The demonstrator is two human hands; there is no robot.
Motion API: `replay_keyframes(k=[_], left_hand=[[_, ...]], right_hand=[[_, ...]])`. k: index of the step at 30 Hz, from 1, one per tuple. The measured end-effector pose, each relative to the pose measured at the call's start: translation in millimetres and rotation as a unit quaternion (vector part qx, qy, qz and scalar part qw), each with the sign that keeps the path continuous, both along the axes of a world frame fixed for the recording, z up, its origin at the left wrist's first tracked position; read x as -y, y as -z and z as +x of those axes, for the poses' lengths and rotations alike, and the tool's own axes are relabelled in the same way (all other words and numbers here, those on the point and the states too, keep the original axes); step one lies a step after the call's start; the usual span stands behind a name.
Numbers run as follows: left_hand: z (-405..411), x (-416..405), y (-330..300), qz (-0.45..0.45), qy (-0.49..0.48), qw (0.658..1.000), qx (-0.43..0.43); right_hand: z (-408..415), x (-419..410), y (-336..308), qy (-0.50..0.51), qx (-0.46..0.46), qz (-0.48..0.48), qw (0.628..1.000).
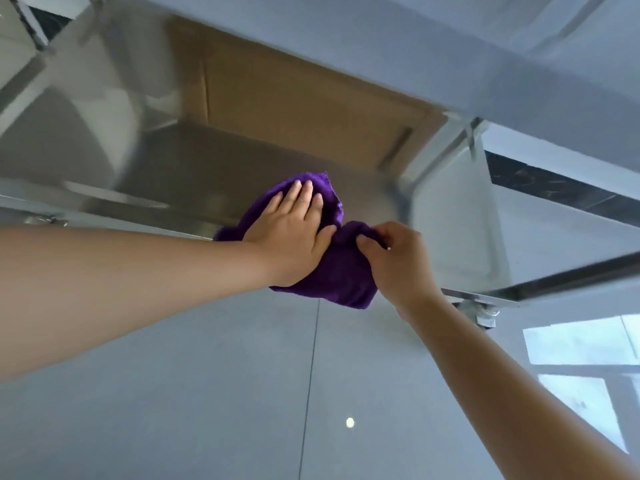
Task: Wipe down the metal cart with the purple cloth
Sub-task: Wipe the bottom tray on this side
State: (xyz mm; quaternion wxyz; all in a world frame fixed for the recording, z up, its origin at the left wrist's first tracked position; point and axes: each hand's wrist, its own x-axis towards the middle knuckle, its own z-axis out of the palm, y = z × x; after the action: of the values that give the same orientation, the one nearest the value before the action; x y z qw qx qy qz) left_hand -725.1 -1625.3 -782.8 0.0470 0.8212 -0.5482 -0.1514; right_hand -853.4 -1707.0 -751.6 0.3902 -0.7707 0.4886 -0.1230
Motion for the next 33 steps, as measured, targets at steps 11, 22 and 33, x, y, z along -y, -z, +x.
replay_keyframes(k=[11, 22, 33], left_hand=[[-136.7, 89.3, 11.8, -0.143, 0.091, 0.986, 0.006], [-224.6, 141.4, -87.5, -0.448, -0.090, 0.799, -0.392], [-253.8, 196.4, -138.7, -0.365, -0.117, 0.686, -0.618]], right_hand=[[-125.6, 23.3, 7.2, 0.265, 0.141, 0.017, 0.954], [-187.8, 41.3, -57.1, 0.376, 0.288, -0.172, 0.864], [-165.2, 122.6, -114.5, 0.355, 0.485, -0.212, 0.771]])
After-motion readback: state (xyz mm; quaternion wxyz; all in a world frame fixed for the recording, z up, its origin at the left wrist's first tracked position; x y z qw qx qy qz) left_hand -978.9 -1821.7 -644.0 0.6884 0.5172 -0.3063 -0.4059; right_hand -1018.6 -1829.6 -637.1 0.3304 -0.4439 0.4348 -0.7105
